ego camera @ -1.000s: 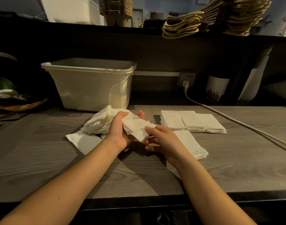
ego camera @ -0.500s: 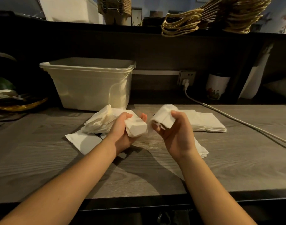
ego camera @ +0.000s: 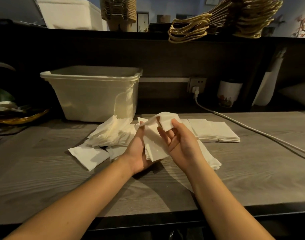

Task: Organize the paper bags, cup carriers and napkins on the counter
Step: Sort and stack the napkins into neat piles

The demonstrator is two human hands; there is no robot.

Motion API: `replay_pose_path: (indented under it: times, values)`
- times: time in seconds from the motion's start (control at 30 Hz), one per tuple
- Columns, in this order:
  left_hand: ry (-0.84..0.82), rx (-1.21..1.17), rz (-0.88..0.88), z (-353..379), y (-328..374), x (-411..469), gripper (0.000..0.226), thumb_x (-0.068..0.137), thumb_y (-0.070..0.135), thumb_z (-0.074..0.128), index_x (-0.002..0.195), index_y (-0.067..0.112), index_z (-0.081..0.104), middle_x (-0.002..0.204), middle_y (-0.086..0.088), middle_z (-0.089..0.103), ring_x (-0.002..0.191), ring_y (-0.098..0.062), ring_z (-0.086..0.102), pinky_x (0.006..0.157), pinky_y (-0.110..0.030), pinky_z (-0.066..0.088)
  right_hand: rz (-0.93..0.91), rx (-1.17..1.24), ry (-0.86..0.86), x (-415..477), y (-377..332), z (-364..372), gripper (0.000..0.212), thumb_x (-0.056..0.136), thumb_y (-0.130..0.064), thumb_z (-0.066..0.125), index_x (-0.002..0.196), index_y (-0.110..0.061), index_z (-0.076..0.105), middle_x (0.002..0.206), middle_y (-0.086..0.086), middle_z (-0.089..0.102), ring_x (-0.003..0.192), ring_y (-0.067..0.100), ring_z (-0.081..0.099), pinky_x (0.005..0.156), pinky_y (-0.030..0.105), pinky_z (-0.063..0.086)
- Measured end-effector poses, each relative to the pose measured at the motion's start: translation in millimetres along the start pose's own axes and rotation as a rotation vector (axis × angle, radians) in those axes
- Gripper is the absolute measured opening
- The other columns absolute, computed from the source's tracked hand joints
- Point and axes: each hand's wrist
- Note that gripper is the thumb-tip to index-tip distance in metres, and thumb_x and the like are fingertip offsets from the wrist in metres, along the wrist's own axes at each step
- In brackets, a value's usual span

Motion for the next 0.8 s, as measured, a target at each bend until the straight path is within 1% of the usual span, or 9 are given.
replay_pose_path:
  times: [0.07,0.13,0.23,0.33,0.43,0.5,0.6,0.73,0.8]
  values:
    - [0.000,0.036,0.016,2.8,-0.5,-0.7,0.065,0.087,0.068,0.030,0.109,0.016,0.063,0.097,-0.012,0.071,0.088,-0.025,0.067,0.078,-0.040,0.050,0.003,0.089,0.015,3.9,-1.3,0.2,0.018,0.095,-0.014,0.049,0.105,-0.005,0.060,0.093,0.008,0.072,0.084,0.016,0.070,0.066,0.024,0.056]
    - [0.014,0.055,0.038,3.8,0.1,-0.8,0.071,0.085,0.072,0.025,0.101,0.018,0.068,0.093,-0.011,0.072,0.085,-0.025,0.067,0.076,-0.039,0.051,0.016,0.055,0.031,5.7,-1.9,0.8,0.017,0.095,-0.015,0.049,0.103,-0.006,0.060,0.088,0.006,0.072,0.079,0.014,0.071,0.064,0.024,0.056]
    - [-0.011,0.058,0.068,4.1,1.9,-2.8,0.082,0.082,0.077,0.020,0.080,0.019,0.079,0.088,-0.011,0.073,0.078,-0.024,0.070,0.078,-0.038,0.052,0.064,-0.310,0.069,3.8,4.5,1.0,0.013,0.096,-0.015,0.049,0.097,-0.005,0.058,0.072,0.001,0.068,0.065,0.009,0.067,0.064,0.026,0.056]
    - [-0.024,0.054,0.052,3.8,2.8,-3.1,0.082,0.080,0.078,0.025,0.079,0.016,0.079,0.092,-0.012,0.070,0.079,-0.023,0.070,0.082,-0.038,0.052,0.082,-0.660,0.142,-0.9,8.1,0.7,0.015,0.095,-0.019,0.052,0.092,-0.006,0.058,0.071,0.006,0.059,0.058,0.012,0.058,0.051,0.021,0.048]
    - [0.001,0.026,0.028,3.9,4.0,-3.1,0.072,0.085,0.068,0.035,0.072,0.011,0.078,0.086,-0.012,0.072,0.075,-0.023,0.070,0.078,-0.038,0.054,0.095,-0.800,0.161,-4.1,4.6,-0.3,0.017,0.094,-0.021,0.053,0.084,-0.008,0.057,0.063,0.003,0.057,0.049,0.010,0.050,0.042,0.017,0.036]
    - [0.013,-0.020,0.027,4.1,5.4,-3.2,0.061,0.089,0.058,0.039,0.084,0.010,0.077,0.087,-0.013,0.072,0.079,-0.024,0.067,0.078,-0.035,0.054,0.137,-0.833,0.149,-6.9,2.3,-0.5,0.019,0.094,-0.023,0.052,0.081,-0.010,0.057,0.053,-0.002,0.057,0.045,0.009,0.045,0.043,0.017,0.033]
    - [0.001,-0.141,0.049,2.4,7.8,-2.9,0.044,0.094,0.042,0.041,0.107,0.007,0.064,0.100,-0.013,0.070,0.094,-0.025,0.065,0.086,-0.039,0.049,0.204,-0.918,0.128,-9.1,1.4,0.2,0.023,0.094,-0.024,0.051,0.078,-0.009,0.059,0.049,-0.001,0.055,0.043,0.010,0.042,0.044,0.018,0.033]
    - [-0.059,-0.222,0.082,3.7,9.0,-4.0,0.035,0.096,0.029,0.035,0.104,0.005,0.059,0.099,-0.011,0.070,0.098,-0.021,0.064,0.077,-0.040,0.054,0.254,-1.100,0.105,-8.4,3.0,-1.1,0.033,0.094,-0.031,0.052,0.069,-0.012,0.061,0.047,-0.003,0.049,0.039,0.007,0.041,0.040,0.015,0.035]
    - [-0.070,-0.222,0.104,6.2,8.6,-6.2,0.033,0.096,0.028,0.033,0.100,0.006,0.057,0.097,-0.011,0.068,0.097,-0.022,0.062,0.082,-0.044,0.048,0.270,-1.201,0.082,-8.3,4.2,-3.0,0.038,0.093,-0.036,0.053,0.063,-0.014,0.061,0.045,-0.004,0.048,0.038,0.005,0.042,0.041,0.014,0.035]
Point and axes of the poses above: each hand's wrist, its own x-axis towards the middle knuckle, its own z-axis out of the palm, y = z × x
